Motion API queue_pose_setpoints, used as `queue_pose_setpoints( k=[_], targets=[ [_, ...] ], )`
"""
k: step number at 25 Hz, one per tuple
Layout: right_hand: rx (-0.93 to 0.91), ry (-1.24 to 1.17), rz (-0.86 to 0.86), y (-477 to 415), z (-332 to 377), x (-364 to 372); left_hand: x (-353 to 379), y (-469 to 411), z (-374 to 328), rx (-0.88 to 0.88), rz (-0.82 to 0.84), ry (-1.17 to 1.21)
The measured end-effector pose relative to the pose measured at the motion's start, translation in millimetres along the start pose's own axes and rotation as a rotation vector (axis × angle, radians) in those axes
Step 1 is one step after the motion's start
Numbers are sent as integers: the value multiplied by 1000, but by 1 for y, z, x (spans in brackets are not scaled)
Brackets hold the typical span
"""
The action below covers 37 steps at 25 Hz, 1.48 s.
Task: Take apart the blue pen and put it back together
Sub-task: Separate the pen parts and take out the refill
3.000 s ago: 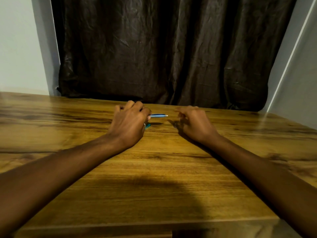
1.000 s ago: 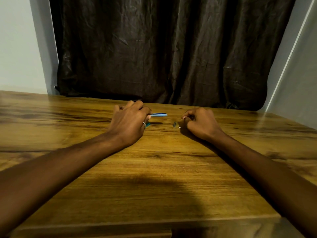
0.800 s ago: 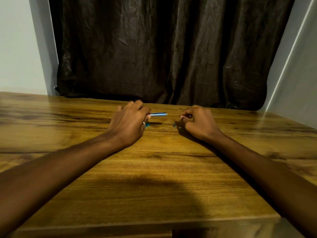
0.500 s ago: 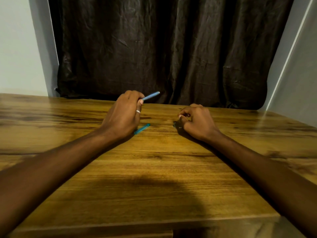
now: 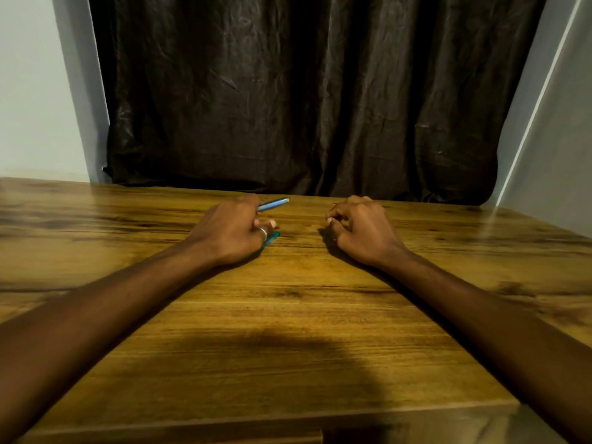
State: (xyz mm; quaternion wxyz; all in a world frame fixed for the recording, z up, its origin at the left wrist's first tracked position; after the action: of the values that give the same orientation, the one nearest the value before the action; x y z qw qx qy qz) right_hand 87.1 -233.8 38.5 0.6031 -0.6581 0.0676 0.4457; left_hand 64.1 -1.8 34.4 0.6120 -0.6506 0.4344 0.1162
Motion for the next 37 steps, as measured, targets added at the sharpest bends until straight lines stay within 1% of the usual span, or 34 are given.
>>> queue_pose_setpoints(
  k=[5,8,11,14,16,18,24,26,29,34,37],
  targets=[
    [-8,3,4,0,2,0,1,4,-4,-17,152,-203],
    [-8,6,9,-1,2,0,-3,6,-6,-35,165,-245],
    [-16,5,1,0,2,-1,-6,8,-9,-69,167,-237],
    [-32,0,-13,1,4,-1,-4,8,-11,-86,148,-228],
    [-30,2,-9,0,4,-1,-1,8,-11,-74,135,-244],
    [-26,6,-3,-1,5,-3,0,7,-11,-53,106,-211],
    [-4,-100,-82,-12,32,-9,-7,8,-19,42,-61,-54],
    [54,-191,-48,-26,41,-9,-9,8,-20,55,-96,-8],
    [225,-361,64,-42,54,2,-11,5,-17,58,-149,-7],
    [406,-649,33,-38,57,17,-13,4,-11,76,-182,-5],
    [453,-724,26,-33,54,15,-12,3,-10,100,-197,12]
  ],
)
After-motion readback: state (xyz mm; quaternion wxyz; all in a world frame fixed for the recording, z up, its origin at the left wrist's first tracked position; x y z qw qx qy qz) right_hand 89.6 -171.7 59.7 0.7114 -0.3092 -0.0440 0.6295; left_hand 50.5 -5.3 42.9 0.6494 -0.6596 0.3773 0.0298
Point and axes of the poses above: each hand's wrist, its own y-axis away from the middle knuckle, its own x-axis out of the palm, z = x × y, the point moved 4 cm from there along -y, towards the middle knuckle, and after that the axes turned 8 degrees about -z, right-handed, at the moved point
